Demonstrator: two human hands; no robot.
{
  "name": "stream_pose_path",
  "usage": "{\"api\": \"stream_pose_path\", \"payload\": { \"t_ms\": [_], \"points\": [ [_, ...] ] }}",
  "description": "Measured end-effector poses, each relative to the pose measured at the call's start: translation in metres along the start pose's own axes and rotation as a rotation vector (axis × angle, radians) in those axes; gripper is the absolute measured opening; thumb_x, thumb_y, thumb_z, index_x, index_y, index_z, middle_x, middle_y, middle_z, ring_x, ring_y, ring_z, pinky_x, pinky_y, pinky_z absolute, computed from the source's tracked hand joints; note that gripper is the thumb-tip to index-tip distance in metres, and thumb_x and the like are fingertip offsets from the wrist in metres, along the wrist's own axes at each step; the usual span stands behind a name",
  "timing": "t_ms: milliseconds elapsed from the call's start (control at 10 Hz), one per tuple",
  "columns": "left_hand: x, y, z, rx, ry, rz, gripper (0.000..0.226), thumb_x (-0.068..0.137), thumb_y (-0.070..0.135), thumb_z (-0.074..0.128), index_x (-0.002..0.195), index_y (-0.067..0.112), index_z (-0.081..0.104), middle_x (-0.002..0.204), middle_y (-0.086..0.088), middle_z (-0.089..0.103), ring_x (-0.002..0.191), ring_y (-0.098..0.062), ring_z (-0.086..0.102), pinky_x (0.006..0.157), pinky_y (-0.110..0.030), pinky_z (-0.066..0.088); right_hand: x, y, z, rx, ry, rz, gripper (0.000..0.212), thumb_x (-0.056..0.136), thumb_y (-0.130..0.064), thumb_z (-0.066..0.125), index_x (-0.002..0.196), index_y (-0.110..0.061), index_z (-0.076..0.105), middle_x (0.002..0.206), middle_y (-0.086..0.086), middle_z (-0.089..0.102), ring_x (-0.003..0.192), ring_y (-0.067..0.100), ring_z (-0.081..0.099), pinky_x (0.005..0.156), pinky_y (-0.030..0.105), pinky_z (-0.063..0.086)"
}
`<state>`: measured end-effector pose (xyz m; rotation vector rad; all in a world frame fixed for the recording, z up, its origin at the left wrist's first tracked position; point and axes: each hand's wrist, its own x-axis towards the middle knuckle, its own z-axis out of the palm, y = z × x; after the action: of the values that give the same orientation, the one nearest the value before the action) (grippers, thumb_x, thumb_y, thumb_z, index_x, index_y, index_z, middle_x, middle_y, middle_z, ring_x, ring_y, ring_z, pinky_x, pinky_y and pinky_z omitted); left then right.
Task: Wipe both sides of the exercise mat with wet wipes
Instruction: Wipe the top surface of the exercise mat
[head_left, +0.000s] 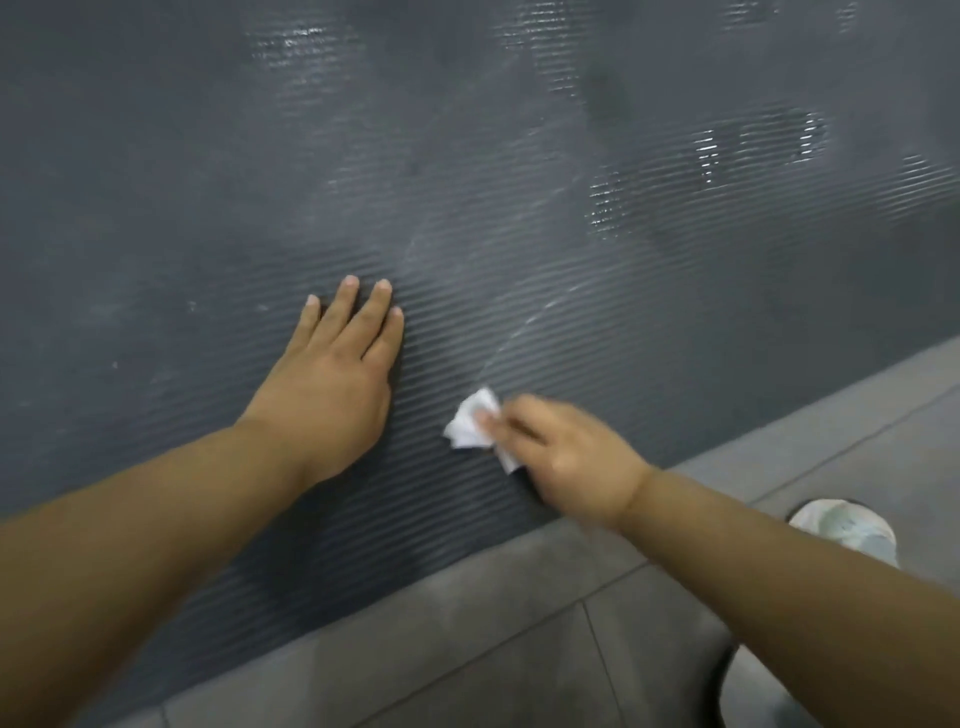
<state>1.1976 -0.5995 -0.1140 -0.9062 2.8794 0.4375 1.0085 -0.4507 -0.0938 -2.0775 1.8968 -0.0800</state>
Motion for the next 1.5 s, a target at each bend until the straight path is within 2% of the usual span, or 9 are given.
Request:
{"api": "stream_pose_path", "payload": {
  "t_ms": [200, 300, 400, 500, 700, 800, 1000, 1300, 1500],
  "points": [
    [0.005, 0.007, 0.003, -0.048, 0.09, 0.038, 0.048, 0.098, 0.026, 0.038, 0.128, -0.008, 0.05, 0.142, -0.028, 0.038, 0.133, -0.049, 0.029, 0.107, -0.053, 0.018, -0.022, 0.1, -0.028, 0.045, 0.28, 0.938, 0.031, 0.091, -0.005, 0.043, 0.119, -0.002, 0.053, 0.108, 0.013, 0.043, 0.083, 0.026, 0.043, 0.082, 0.039, 0.044],
    [0.012, 0.014, 0.006, -0.05, 0.101, 0.093, 0.052, 0.094, 0.026, 0.031, 0.126, -0.008, 0.052, 0.139, -0.027, 0.042, 0.131, -0.046, 0.035, 0.106, -0.052, 0.022, -0.019, 0.038, 0.001, 0.071, 0.242, 0.836, 0.04, 0.085, 0.001, 0.047, 0.124, -0.006, 0.051, 0.117, 0.013, 0.045, 0.095, 0.027, 0.048, 0.075, 0.024, 0.034],
    [0.015, 0.016, 0.007, -0.037, 0.095, 0.084, 0.054, 0.093, 0.03, 0.032, 0.125, -0.008, 0.053, 0.139, -0.027, 0.043, 0.129, -0.045, 0.038, 0.106, -0.053, 0.023, -0.024, -0.033, 0.025, 0.096, 0.174, 0.354, 0.042, 0.073, 0.007, 0.059, 0.114, -0.003, 0.059, 0.103, 0.008, 0.053, 0.084, 0.022, 0.055, 0.065, 0.023, 0.04],
    [0.013, 0.012, 0.007, -0.032, 0.108, 0.1, 0.054, 0.094, 0.031, 0.032, 0.127, -0.007, 0.053, 0.14, -0.026, 0.042, 0.13, -0.044, 0.037, 0.107, -0.053, 0.023, -0.038, -0.023, 0.024, 0.09, 0.06, 0.183, 0.04, 0.091, -0.009, 0.029, 0.11, -0.012, 0.064, 0.086, 0.001, 0.058, 0.067, 0.018, 0.057, 0.054, 0.026, 0.044],
    [0.012, 0.012, 0.008, -0.045, 0.1, 0.091, 0.053, 0.094, 0.032, 0.033, 0.126, -0.005, 0.054, 0.139, -0.026, 0.043, 0.13, -0.044, 0.038, 0.107, -0.055, 0.025, -0.08, 0.075, 0.005, 0.058, 0.375, 0.92, 0.035, 0.087, 0.001, 0.044, 0.117, 0.001, 0.062, 0.092, 0.014, 0.048, 0.076, 0.026, 0.047, 0.071, 0.031, 0.041],
    [0.012, 0.013, 0.007, -0.046, 0.08, 0.086, 0.053, 0.093, 0.032, 0.033, 0.125, -0.005, 0.055, 0.137, -0.026, 0.045, 0.128, -0.044, 0.041, 0.106, -0.055, 0.027, -0.062, 0.03, 0.016, 0.05, 0.397, 0.845, 0.025, 0.098, -0.014, 0.039, 0.105, 0.001, 0.058, 0.081, -0.01, 0.046, 0.067, 0.005, 0.038, 0.065, 0.023, 0.038],
    [0.012, 0.01, -0.001, -0.059, 0.077, 0.077, 0.042, 0.088, 0.018, 0.064, 0.124, -0.003, 0.057, 0.135, -0.022, 0.049, 0.125, -0.042, 0.046, 0.103, -0.052, 0.03, -0.046, -0.016, 0.025, 0.05, 0.013, 0.028, 0.034, 0.085, -0.014, 0.04, 0.117, -0.012, 0.052, 0.089, -0.002, 0.047, 0.06, 0.015, 0.053, 0.046, 0.022, 0.034],
    [0.018, 0.028, -0.015, 0.044, -0.105, -0.054, 0.052, 0.088, 0.03, 0.059, 0.131, 0.001, 0.051, 0.143, -0.019, 0.041, 0.134, -0.038, 0.036, 0.107, -0.051, 0.031, -0.008, 0.175, -0.092, -0.3, -0.196, 0.685, 0.036, 0.086, -0.007, 0.052, 0.122, -0.003, 0.048, 0.12, 0.015, 0.036, 0.095, 0.039, 0.052, 0.082, 0.04, 0.048],
    [0.03, 0.049, -0.02, 0.142, -0.138, -0.046, 0.06, 0.065, 0.033, 0.08, 0.113, 0.001, 0.063, 0.12, -0.026, 0.057, 0.106, -0.049, 0.056, 0.076, -0.061, 0.049, -0.031, 0.098, -0.027, 0.043, -0.066, 0.273, 0.046, 0.091, -0.022, 0.04, 0.134, -0.004, 0.043, 0.128, 0.018, 0.043, 0.102, 0.036, 0.054, 0.087, 0.038, 0.048]
  ]
}}
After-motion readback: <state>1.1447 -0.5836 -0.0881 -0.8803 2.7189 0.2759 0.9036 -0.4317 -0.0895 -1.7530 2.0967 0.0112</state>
